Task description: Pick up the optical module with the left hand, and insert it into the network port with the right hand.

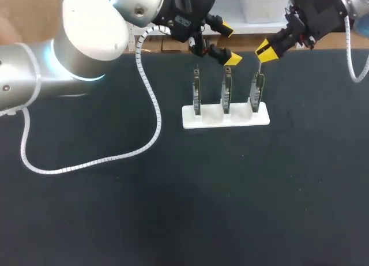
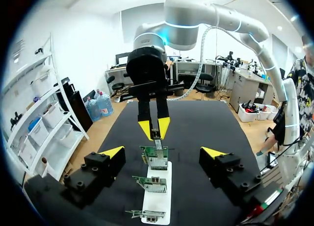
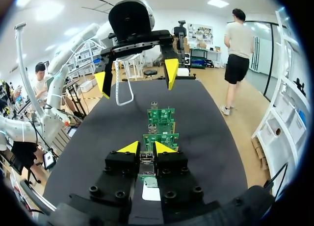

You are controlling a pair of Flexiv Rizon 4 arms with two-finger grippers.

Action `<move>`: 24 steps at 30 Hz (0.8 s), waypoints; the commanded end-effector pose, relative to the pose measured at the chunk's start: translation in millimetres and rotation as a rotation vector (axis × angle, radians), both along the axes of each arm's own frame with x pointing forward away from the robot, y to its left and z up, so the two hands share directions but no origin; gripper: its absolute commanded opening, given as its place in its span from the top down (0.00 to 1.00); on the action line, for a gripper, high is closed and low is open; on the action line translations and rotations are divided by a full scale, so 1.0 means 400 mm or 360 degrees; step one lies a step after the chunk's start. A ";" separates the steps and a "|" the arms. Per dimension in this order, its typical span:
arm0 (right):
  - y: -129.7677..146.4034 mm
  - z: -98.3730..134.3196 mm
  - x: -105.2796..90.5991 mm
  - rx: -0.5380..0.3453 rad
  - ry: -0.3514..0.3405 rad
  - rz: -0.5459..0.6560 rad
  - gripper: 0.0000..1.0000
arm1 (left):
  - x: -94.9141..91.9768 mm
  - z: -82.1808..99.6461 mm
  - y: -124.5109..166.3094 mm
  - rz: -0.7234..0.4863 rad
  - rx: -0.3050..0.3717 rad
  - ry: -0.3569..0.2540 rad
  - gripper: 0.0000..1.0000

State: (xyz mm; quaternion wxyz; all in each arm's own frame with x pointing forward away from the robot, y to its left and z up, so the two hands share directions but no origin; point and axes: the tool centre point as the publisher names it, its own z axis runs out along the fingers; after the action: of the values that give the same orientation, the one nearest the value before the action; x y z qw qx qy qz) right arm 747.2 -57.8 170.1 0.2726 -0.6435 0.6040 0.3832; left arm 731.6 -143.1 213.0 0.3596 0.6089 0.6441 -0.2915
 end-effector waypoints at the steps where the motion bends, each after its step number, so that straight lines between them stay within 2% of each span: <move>1: 0.004 0.012 0.002 -0.0009 -0.0017 0.0001 1.00 | -0.002 0.000 0.001 0.0002 0.0000 -0.0002 0.00; 9: 0.000 -0.010 -0.006 -0.0035 -0.0001 0.0000 1.00 | -0.002 0.000 0.001 0.0002 0.0000 -0.0002 0.00; 24: -0.004 -0.037 -0.006 0.0009 -0.0023 -0.0020 1.00 | -0.002 0.000 0.001 0.0002 0.0000 -0.0002 0.00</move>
State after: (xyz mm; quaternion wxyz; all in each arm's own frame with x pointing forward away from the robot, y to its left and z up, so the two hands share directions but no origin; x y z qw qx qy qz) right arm 747.6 -59.0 158.7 0.2781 -0.6429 0.6044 0.3797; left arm 731.5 -143.1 213.0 0.3596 0.6089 0.6441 -0.2915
